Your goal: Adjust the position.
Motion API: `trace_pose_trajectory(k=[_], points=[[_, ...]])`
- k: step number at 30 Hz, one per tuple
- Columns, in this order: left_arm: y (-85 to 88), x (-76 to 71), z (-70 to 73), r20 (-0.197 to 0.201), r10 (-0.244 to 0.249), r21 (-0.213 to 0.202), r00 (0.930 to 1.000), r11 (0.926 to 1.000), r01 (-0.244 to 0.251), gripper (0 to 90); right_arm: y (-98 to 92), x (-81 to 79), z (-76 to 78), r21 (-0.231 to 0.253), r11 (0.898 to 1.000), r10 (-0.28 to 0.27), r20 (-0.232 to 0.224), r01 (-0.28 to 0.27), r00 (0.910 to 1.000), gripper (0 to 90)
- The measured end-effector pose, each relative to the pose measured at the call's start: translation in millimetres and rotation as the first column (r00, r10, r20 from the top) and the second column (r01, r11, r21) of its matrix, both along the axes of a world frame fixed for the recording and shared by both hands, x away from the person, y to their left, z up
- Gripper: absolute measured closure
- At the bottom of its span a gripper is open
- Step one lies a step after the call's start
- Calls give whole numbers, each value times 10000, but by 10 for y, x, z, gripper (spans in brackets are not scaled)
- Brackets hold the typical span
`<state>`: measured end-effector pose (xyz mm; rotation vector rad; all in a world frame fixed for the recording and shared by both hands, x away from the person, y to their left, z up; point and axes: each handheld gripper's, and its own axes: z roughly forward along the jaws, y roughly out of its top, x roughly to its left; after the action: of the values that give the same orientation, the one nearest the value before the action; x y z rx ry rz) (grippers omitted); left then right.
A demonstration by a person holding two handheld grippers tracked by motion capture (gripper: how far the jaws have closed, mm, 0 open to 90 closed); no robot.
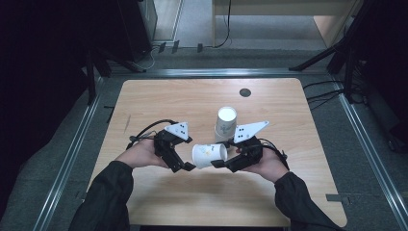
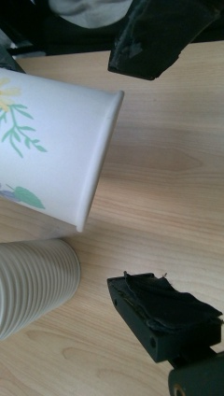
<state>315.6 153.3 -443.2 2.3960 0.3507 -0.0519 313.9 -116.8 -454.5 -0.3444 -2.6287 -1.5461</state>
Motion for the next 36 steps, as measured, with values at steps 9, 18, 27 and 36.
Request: trace_pose_trajectory(k=[9,18,27,36], points=[[2,-116,-133,-402,143,-858,9991,9962,-177,11,-39,-9,19,128,9998,148,-129,-146,9998,343],[-6,-89,-185,-669,-34,-1831,9978,9831,-90,66,-45,-12,18,262,9993,291,-352,-281,9990,343],[-37,-59,-207,-1047,-144,-2170,9944,9761,-87,78,-26,-2,13,420,9985,367,-485,-347,9981,343],[-65,-51,-228,-915,-224,-2245,9956,9745,13,139,-5,-8,8,492,9976,521,-680,-488,9963,343]])
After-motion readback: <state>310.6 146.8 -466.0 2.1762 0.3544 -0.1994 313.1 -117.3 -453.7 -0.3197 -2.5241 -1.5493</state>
